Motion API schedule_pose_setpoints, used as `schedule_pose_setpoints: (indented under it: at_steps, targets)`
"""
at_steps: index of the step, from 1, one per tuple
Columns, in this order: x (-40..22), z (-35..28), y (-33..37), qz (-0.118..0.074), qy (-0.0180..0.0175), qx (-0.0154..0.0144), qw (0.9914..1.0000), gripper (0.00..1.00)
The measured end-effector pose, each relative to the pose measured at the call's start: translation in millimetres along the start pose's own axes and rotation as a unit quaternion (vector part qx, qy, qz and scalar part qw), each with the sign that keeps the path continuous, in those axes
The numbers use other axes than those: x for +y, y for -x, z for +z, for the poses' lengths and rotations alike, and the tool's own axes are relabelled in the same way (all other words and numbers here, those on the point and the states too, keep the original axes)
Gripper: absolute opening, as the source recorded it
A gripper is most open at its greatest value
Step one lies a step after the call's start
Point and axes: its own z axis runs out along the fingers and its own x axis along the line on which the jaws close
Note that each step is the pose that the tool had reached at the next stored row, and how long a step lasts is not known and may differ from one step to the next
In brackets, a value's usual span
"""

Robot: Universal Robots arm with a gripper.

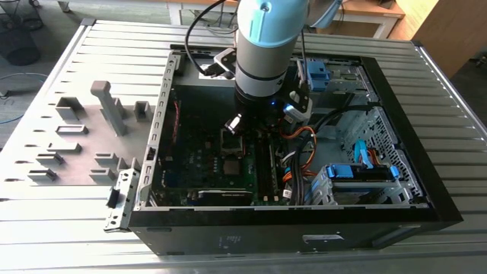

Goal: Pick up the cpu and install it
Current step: 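Close the cpu cover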

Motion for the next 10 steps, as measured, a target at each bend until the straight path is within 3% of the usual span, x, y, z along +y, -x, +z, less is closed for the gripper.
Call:
schedule_pose_setpoints:
  at_steps: [6,10]
  targets:
    - [0.2,-1.6,0.3,0.0,0.0031,-0.0029,0.99999,0.11]
    - [1.4,-2.6,-0.8,0.0,0.0058,-0.0068,0.99996,0.11]
